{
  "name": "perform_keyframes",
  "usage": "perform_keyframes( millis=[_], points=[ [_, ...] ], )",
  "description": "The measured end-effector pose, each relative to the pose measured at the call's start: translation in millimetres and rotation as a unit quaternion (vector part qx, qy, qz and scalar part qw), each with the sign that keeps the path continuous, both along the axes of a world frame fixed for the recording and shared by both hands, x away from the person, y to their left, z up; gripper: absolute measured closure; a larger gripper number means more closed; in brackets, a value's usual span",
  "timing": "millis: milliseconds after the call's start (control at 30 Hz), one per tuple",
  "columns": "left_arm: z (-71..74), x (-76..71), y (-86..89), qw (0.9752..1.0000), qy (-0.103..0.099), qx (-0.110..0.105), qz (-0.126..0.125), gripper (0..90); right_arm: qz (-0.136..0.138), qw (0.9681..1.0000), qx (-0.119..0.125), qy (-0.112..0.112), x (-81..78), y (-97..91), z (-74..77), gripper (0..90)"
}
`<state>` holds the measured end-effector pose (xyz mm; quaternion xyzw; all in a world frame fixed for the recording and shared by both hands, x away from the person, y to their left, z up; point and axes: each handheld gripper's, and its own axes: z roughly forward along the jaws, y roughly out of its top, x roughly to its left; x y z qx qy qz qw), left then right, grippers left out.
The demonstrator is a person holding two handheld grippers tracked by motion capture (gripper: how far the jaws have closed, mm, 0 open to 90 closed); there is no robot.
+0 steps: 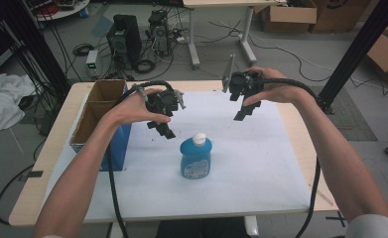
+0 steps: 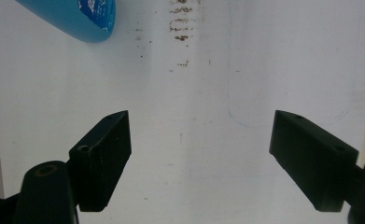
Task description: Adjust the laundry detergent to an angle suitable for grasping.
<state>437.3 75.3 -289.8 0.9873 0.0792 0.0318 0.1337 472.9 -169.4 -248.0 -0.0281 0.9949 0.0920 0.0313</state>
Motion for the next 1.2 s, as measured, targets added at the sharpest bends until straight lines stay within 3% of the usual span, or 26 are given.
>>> perform_keyframes(
  millis=[433,733,1200],
  points=[
    [-5.0,31.4,-21.0,0.9999,0.004,-0.003,-0.013,16.9,0.001,1.0000,-0.002,-0.002,-0.1,0.0,-0.3,20.7],
    [-10.1,42.4,-28.5,0.9990,0.015,-0.038,-0.016,17.1,-0.001,1.0000,0.001,-0.002,0.4,-0.7,0.2,20.7],
    [-12.1,42.5,-40.8,0.9993,0.001,-0.034,-0.014,16.8,0.000,1.0000,0.007,-0.002,-1.2,-1.9,2.9,20.7]
  ],
)
